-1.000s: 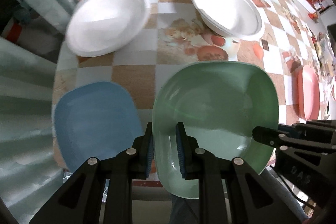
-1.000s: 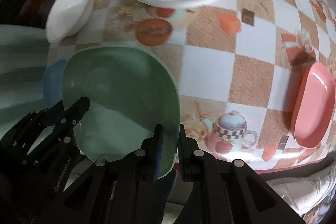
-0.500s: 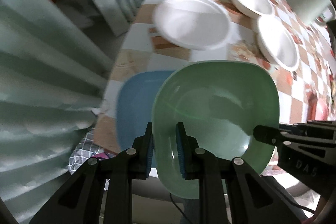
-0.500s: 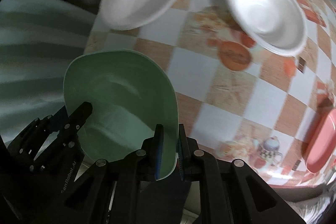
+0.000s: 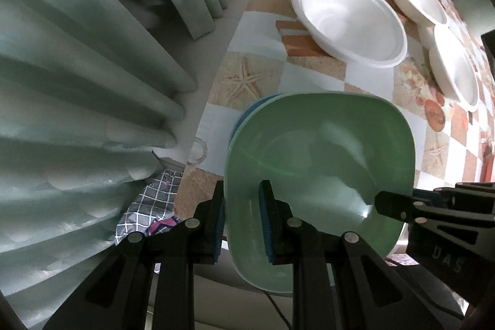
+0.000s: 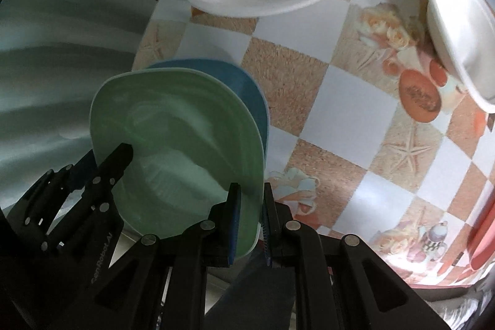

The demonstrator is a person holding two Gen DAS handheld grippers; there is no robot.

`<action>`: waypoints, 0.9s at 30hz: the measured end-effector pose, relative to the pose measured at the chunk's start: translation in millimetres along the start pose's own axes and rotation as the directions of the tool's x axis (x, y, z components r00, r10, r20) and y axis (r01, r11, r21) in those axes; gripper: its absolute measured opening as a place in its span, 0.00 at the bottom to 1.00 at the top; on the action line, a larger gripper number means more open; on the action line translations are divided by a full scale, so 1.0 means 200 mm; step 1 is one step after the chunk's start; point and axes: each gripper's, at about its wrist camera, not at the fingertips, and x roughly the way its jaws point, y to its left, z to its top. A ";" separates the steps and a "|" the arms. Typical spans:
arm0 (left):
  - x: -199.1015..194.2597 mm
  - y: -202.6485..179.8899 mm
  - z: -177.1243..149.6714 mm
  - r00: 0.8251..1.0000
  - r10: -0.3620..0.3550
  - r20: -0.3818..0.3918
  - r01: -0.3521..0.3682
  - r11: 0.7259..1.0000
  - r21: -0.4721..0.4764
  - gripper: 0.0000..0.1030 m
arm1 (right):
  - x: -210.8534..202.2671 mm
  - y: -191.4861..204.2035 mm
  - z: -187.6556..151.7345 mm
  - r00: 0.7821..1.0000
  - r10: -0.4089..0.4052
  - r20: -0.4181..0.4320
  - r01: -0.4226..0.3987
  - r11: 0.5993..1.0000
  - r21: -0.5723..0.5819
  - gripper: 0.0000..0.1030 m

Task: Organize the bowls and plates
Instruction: 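Lower the green plate onto the blue plate and open the right gripper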

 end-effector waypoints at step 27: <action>0.08 0.09 0.03 0.998 0.042 0.043 -0.041 0.999 -0.028 0.75 | 0.06 0.10 0.01 0.994 -0.091 0.057 0.092 0.996 -0.014 0.67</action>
